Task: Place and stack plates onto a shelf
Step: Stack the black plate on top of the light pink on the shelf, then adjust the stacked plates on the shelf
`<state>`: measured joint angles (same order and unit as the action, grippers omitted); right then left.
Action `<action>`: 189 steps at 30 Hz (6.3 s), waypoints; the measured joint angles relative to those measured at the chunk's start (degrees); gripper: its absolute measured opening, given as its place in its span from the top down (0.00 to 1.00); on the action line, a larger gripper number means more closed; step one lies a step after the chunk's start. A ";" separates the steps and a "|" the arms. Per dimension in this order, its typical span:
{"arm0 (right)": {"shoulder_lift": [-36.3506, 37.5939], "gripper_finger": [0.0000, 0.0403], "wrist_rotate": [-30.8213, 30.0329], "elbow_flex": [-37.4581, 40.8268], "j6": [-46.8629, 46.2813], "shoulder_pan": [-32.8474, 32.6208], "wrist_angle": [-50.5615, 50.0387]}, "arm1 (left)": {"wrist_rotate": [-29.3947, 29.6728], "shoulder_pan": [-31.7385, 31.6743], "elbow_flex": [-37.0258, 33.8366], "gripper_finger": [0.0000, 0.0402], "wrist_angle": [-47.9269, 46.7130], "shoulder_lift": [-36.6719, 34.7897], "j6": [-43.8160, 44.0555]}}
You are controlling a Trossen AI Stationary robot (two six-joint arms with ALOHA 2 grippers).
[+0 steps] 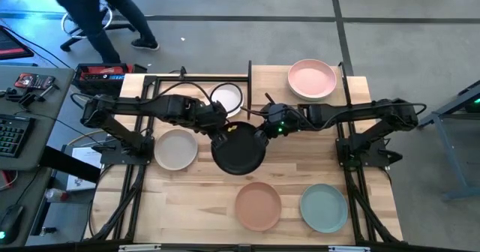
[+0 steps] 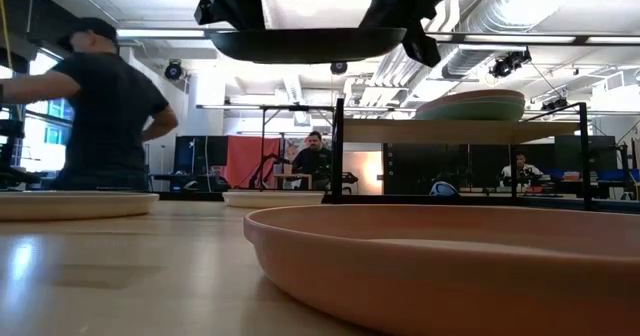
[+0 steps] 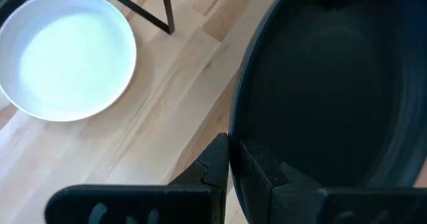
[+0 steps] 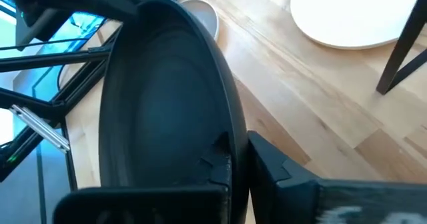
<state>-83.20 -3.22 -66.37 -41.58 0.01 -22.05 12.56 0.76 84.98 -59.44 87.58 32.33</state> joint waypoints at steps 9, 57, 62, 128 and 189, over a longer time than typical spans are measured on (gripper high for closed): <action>0.00 1.00 0.20 -0.02 -0.05 -0.02 -1.41 | -0.74 -0.24 0.05 0.87 1.12 1.58 -0.02; 24.01 1.00 7.60 -0.06 5.55 42.63 -23.49 | -13.14 -11.38 -0.03 0.73 5.46 -0.75 -24.29; 25.71 1.00 9.62 -0.06 2.27 49.63 -23.41 | -13.14 -14.94 -0.03 0.73 5.42 -0.75 -29.79; 35.17 0.77 2.49 14.16 -20.07 58.07 -28.11 | -13.20 -22.94 -0.03 0.73 1.42 -0.71 -42.99; 40.96 0.72 19.44 11.57 -3.80 48.63 1.71 | -13.18 -22.94 -0.03 0.73 2.89 -0.69 -38.16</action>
<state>-42.24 16.22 -54.81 -45.38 48.64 -20.34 -0.62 -22.17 84.95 -56.55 86.89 -5.83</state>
